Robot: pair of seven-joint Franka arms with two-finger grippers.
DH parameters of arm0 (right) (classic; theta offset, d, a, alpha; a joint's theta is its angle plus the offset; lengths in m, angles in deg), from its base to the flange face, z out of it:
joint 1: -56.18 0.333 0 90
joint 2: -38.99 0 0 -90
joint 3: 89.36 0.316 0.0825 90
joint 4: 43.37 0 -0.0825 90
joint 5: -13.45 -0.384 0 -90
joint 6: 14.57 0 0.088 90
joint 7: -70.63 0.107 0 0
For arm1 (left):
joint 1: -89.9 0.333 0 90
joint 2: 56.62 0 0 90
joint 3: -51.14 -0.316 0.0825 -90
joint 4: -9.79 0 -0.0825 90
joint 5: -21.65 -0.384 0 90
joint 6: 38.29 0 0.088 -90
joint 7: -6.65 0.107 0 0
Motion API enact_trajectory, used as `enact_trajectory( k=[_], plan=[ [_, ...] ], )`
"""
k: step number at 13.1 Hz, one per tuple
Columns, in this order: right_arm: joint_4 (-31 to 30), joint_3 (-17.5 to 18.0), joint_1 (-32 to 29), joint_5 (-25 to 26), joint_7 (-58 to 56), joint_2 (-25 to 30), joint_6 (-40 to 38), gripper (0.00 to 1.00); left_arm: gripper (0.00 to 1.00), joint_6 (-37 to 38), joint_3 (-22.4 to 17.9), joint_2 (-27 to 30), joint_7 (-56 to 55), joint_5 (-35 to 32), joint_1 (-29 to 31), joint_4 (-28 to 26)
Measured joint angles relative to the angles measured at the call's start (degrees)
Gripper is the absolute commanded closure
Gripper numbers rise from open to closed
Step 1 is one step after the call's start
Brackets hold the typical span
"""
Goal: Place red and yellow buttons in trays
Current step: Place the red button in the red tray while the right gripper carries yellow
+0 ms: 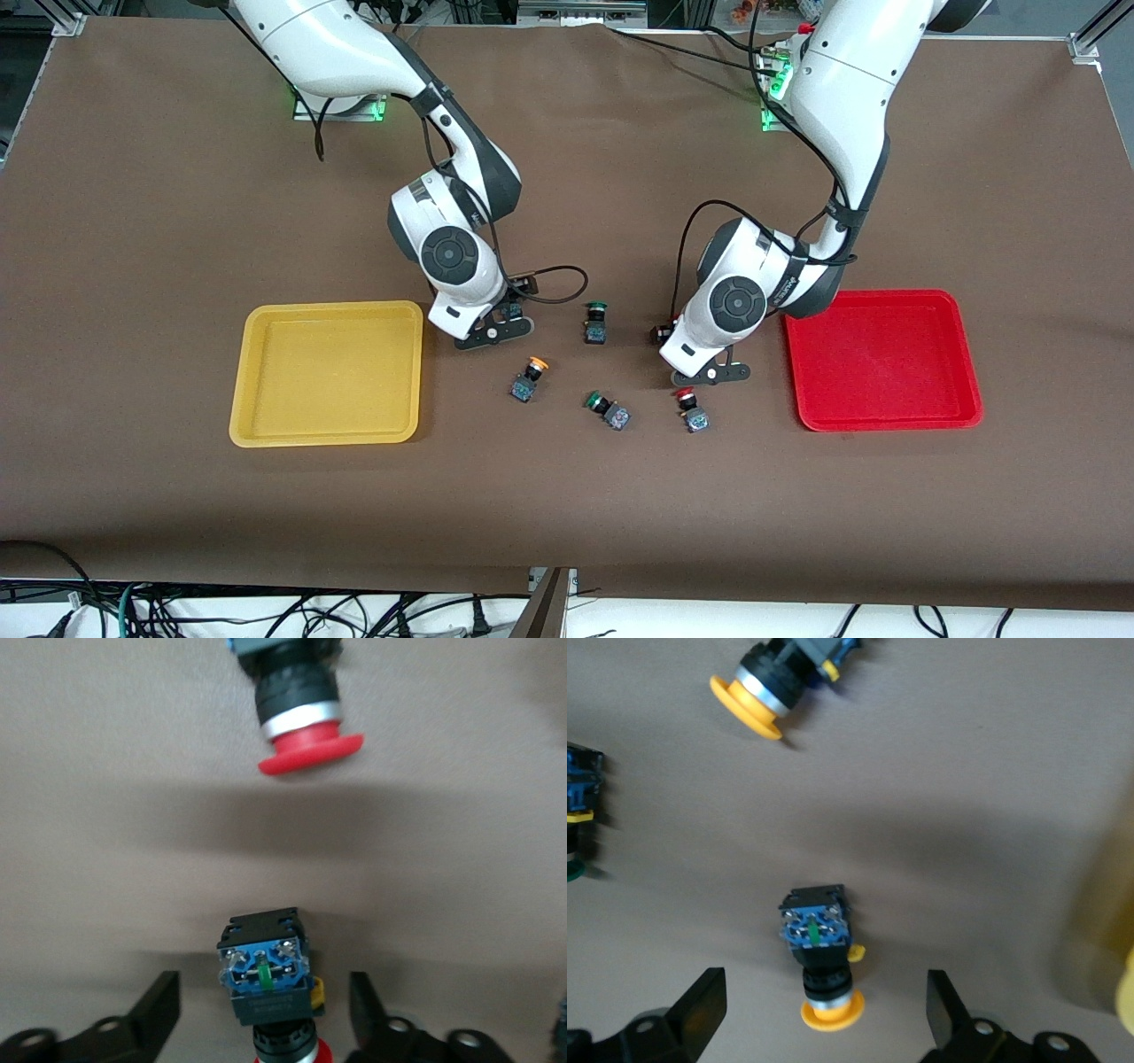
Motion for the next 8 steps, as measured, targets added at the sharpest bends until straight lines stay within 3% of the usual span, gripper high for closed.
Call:
enact_trajectory(
  k=[2,4,6,8],
  plan=[
    [-1.59,-0.01,0.62,0.01,0.0,-0.52,3.58,0.0,0.79,-0.53,-0.02,0.0,0.0,0.0,0.0,-0.63],
    [-3.15,-0.01,0.93,0.05,-0.01,-0.8,6.6,0.17,0.82,-0.65,-0.08,0.12,0.0,0.0,0.01,-0.62],
    [-3.8,-0.05,0.99,0.09,-0.04,-1.05,7.78,0.21,0.87,-0.31,-0.45,0.78,0.0,0.0,0.16,-0.4],
    [-3.94,-0.2,1.0,0.12,-0.07,-1.15,8.38,0.34,0.9,4.27,-1.55,3.82,0.6,-0.04,1.67,0.4]
  ],
)
